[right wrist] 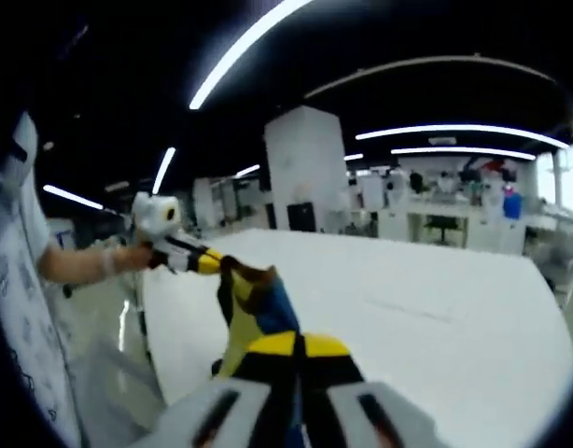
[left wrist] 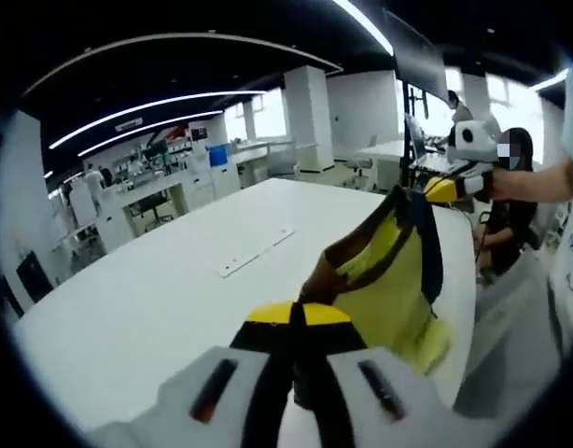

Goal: Fold the garment on the visible template until the final outline fits inside the template.

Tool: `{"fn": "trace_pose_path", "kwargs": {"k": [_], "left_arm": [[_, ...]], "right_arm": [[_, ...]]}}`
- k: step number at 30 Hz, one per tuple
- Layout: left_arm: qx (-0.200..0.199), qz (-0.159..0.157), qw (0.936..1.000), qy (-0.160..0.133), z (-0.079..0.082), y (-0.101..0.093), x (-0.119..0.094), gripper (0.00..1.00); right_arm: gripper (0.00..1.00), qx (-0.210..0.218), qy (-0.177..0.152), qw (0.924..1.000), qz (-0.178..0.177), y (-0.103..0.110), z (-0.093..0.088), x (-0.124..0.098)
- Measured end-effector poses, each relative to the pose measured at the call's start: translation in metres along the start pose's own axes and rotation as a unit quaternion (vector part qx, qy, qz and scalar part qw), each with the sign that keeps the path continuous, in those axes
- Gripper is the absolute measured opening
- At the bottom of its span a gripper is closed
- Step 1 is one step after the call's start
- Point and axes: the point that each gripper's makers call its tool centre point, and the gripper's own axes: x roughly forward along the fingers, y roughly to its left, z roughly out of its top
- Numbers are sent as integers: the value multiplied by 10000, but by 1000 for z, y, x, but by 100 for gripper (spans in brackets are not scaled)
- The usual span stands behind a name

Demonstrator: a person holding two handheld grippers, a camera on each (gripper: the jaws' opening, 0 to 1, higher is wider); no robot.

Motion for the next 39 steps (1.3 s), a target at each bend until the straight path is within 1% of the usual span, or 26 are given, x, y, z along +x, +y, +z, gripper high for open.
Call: {"fn": "trace_pose_path", "kwargs": {"k": [3, 5, 7, 9, 10, 12, 14, 16, 17, 18, 19, 20, 21, 22, 23, 24, 26, 27, 28, 29, 30, 31, 34, 36, 37, 39], "left_arm": [[-25, 87, 9998, -157, 16, 6, -5, 0], [-26, 167, 9994, -289, 26, 14, -8, 0], [-41, 193, 9991, -375, 34, 23, -7, 0], [-53, 234, 9988, -416, 41, 26, -6, 0], [-55, 240, 9987, -452, 44, 28, -4, 0], [-207, 275, 9985, -437, 46, 34, 3, 0], [-224, 332, 9983, -424, 45, 40, 11, 0], [-389, 346, 9980, -350, 39, 48, 24, 0], [-394, 358, 9981, -319, 37, 52, 30, 0], [-449, 367, 9981, -222, 30, 58, 38, 0], [-484, 367, 9980, -172, 26, 62, 45, 0], [-510, 362, 9980, -133, 21, 67, 53, 0], [-585, 347, 9976, -98, 16, 71, 59, 0], [-706, 321, 9970, -27, 9, 75, 69, 0], [-827, 291, 9962, -20, 5, 78, 75, 0], [-912, 248, 9955, 49, -2, 83, 85, 0], [-1220, 121, 9924, 66, -11, 85, 101, 0], [-1226, 127, 9922, 161, -17, 88, 107, 0], [-1250, 126, 9918, 231, -23, 90, 114, 0], [-1315, 114, 9906, 353, -33, 92, 122, 0], [-1399, 74, 9894, 379, -38, 93, 128, 0], [-1412, 50, 9890, 425, -44, 96, 137, 0], [-1444, 46, 9876, 622, -59, 99, 153, 0], [-1468, 30, 9861, 778, -72, 101, 166, 0], [-1466, 25, 9853, 879, -80, 109, 174, 0], [-1482, 28, 9839, 1001, -89, 109, 183, 0]], "right_arm": [[0, -72, -213, 9997, 2, -3, 18, 1], [0, -94, -317, 9995, -8, -6, 29, 3], [0, -156, -408, 9990, -46, -10, 38, 5], [0, -202, -506, 9985, -91, -17, 47, 9], [0, -188, -540, 9983, -127, -23, 50, 12], [0, -13, -641, 9977, -204, -34, 57, 19], [0, -190, -543, 9974, -431, -47, 53, 30], [0, -63, -471, 9979, -445, -56, 48, 40], [0, -11, -398, 9981, -460, -62, 43, 47], [0, -40, -341, 9982, -483, -66, 40, 52], [0, -63, -216, 9984, -521, -73, 33, 59], [0, -62, -170, 9984, -531, -77, 29, 64], [0, 28, -60, 9985, -541, -84, 23, 72], [0, 19, -25, 9985, -548, -88, 19, 77], [0, 26, 31, 9984, -565, -93, 14, 81], [0, 113, 199, 9980, -595, -101, 4, 88], [0, 162, 280, 9974, -639, -113, -5, 96], [0, 250, 395, 9969, -628, -117, -12, 101], [0, 245, 425, 9968, -633, -121, -16, 105], [0, 271, 478, 9964, -642, -128, -21, 110], [0, 385, 585, 9954, -653, -137, -28, 116], [0, 378, 591, 9954, -654, -142, -31, 120], [0, 491, 803, 9932, -686, -161, -48, 136], [0, 546, 922, 9917, -711, -170, -58, 144], [0, 582, 997, 9908, -708, -172, -65, 148], [0, 674, 1135, 9883, -760, -181, -78, 156]]}}
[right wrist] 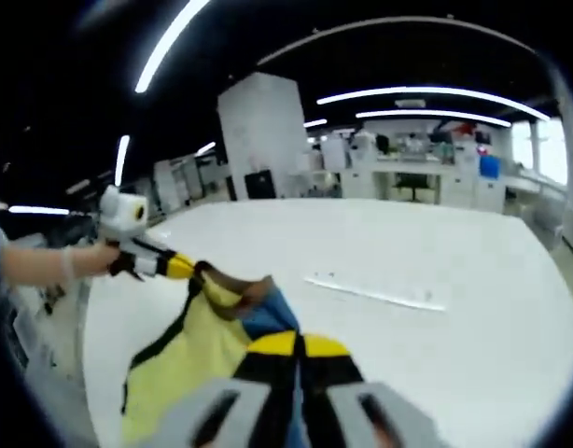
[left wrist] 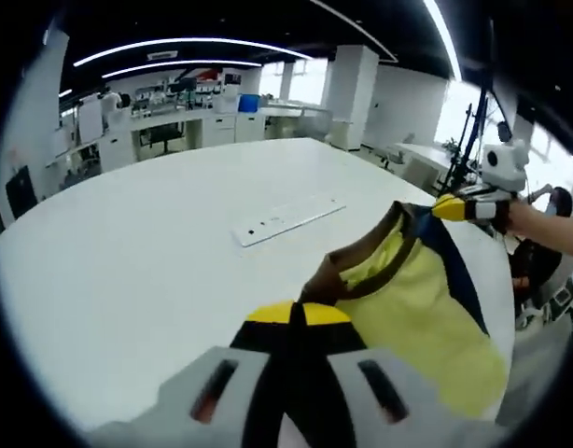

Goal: Fold the garment on the visible template until the final outline fits inside the template.

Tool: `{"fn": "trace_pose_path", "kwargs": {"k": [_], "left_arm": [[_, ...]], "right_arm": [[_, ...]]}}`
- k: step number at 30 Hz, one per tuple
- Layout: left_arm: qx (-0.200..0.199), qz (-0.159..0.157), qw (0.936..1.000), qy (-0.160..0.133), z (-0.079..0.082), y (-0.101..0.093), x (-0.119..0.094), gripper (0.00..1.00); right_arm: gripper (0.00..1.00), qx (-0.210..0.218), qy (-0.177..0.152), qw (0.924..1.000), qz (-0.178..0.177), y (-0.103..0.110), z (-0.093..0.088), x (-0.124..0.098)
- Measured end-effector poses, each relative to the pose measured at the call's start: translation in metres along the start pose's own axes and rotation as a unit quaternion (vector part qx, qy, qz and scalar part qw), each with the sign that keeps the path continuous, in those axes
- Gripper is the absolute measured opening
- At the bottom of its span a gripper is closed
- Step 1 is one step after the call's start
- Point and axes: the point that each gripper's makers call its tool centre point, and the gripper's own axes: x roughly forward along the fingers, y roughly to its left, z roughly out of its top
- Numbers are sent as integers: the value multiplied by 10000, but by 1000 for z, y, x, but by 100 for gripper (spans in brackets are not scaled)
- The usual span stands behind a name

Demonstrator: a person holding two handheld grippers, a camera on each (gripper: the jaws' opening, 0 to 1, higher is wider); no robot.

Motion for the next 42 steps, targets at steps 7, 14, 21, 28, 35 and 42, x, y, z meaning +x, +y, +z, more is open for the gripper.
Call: {"fn": "trace_pose_path", "kwargs": {"k": [7, 14, 21, 28, 35, 42], "left_arm": [[-303, 55, 9990, 320, -16, 18, 38, 0], [-564, 166, 9974, 423, -32, 23, 58, 0], [-667, 299, 9961, 490, -43, 33, 76, 0], [-674, 396, 9954, 549, -49, 43, 87, 0], [-633, 388, 9957, 559, -51, 43, 86, 0], [-200, 159, 9991, 330, -46, 33, 82, 0]], "right_arm": [[0, 174, 312, 9993, -145, -22, -23, 30], [0, 301, 600, 9975, -232, -32, -47, 49], [0, 311, 820, 9956, -323, -41, -65, 63], [0, 345, 852, 9950, -391, -50, -65, 77], [0, 297, 981, 9938, -422, -50, -69, 78], [10, 277, 883, 9954, -259, -42, -64, 72]]}}
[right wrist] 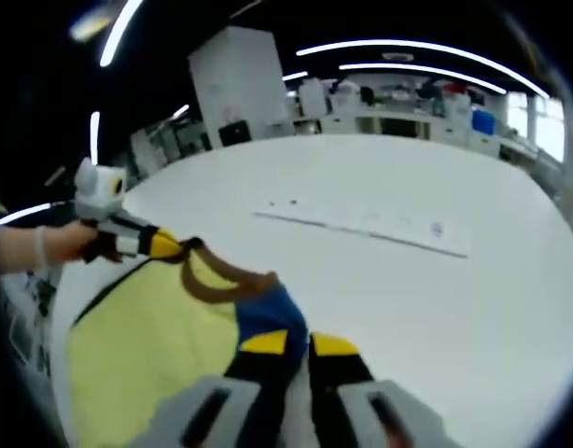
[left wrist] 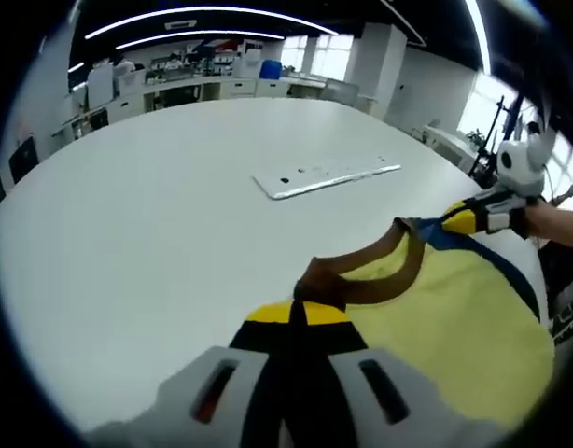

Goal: Fold the garment on the visible template until the final outline fits inside the template.

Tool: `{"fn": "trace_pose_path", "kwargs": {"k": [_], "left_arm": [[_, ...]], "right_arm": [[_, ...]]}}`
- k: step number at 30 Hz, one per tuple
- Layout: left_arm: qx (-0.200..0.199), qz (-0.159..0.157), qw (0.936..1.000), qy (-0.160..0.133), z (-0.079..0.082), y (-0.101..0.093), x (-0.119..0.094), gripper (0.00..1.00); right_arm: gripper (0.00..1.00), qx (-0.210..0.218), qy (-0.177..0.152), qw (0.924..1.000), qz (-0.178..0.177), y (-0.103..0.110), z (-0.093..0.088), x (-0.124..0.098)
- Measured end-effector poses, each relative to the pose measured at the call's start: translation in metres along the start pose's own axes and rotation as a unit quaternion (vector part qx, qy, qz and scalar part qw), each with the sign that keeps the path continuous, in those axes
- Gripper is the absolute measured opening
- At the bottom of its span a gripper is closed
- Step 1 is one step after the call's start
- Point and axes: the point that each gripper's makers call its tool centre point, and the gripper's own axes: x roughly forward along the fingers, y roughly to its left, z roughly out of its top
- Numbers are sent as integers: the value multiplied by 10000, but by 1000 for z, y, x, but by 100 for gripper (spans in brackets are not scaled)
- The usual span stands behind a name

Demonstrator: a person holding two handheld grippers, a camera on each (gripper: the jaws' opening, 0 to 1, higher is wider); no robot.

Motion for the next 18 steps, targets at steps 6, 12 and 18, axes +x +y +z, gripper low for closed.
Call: {"fn": "trace_pose_path", "kwargs": {"k": [6, 12, 18], "left_arm": [[103, -121, 9995, -265, 12, -3, -15, 31], [134, -240, 9978, -598, 24, 1, -33, 59], [141, -538, 9957, -735, 28, -20, -58, 83]], "right_arm": [[24, 144, -162, 9997, 69, -1, 4, -11], [46, 1, -391, 9989, 254, 14, 10, -28], [85, -93, -365, 9978, 549, 30, 6, -39]]}}
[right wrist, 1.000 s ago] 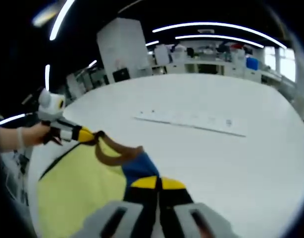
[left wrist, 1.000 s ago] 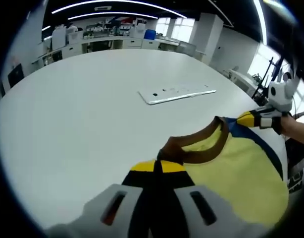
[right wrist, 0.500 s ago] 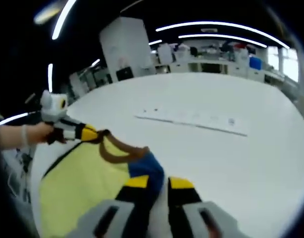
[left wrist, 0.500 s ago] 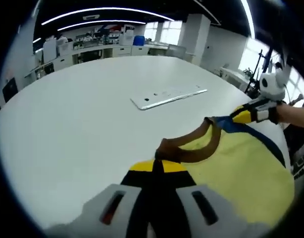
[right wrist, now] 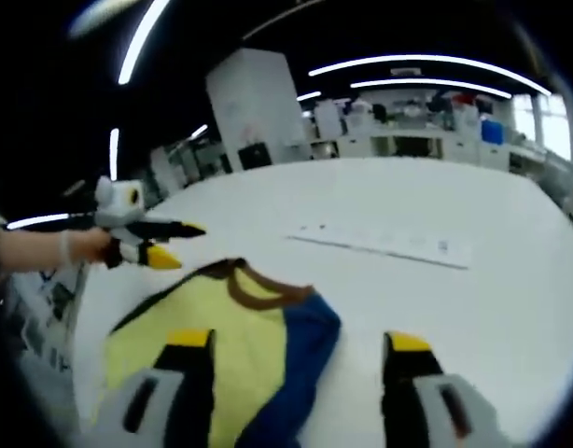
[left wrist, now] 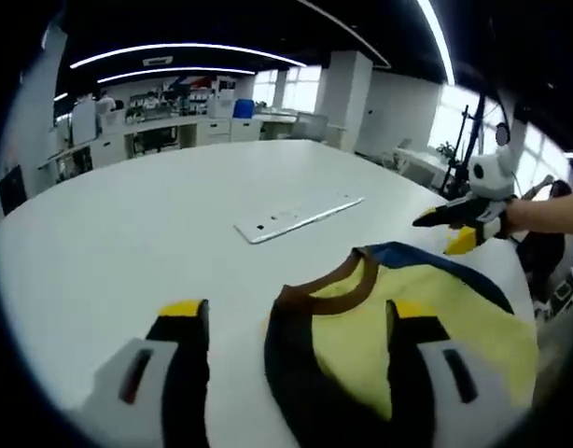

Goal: Fold the garment on the visible template until the final outline fits inside the template.

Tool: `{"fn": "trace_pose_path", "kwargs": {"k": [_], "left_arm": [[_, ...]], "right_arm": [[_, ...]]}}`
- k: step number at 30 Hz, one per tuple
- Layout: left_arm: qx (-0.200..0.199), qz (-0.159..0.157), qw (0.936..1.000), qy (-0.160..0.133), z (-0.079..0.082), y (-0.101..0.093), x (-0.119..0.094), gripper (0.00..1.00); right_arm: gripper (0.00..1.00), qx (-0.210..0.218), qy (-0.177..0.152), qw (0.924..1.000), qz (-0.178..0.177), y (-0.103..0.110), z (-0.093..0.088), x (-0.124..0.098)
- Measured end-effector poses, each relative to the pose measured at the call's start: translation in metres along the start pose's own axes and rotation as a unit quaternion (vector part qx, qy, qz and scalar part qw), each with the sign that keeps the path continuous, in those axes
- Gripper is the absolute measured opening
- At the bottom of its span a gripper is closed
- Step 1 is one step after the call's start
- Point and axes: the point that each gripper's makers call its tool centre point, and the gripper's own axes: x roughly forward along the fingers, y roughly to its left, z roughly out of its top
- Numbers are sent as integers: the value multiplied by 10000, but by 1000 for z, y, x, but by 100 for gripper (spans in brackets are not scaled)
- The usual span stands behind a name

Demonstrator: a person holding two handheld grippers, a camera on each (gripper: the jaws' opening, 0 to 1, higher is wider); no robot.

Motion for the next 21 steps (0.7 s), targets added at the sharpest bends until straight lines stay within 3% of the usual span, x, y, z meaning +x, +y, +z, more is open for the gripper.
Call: {"fn": "trace_pose_path", "kwargs": {"k": [3, 6, 16, 18, 21], "left_arm": [[-72, -23, 10000, -58, 3, -3, -10, 95], [-105, -104, 9997, -174, 9, -13, -20, 98], [-97, -262, 9993, -252, 13, -47, -53, 99], [-114, -277, 9992, -261, 11, -47, -55, 99], [-14, -317, 9993, -212, 5, -64, -69, 98]], "right_arm": [[94, -196, 119, 9997, 75, 8, -4, -6], [99, -267, 210, 9994, 115, 19, -9, -14], [96, -218, 142, 9996, 98, 31, -9, -41], [96, -243, 133, 9996, 88, 33, -10, -46], [96, -350, 195, 9992, 67, 38, -16, -59]]}}
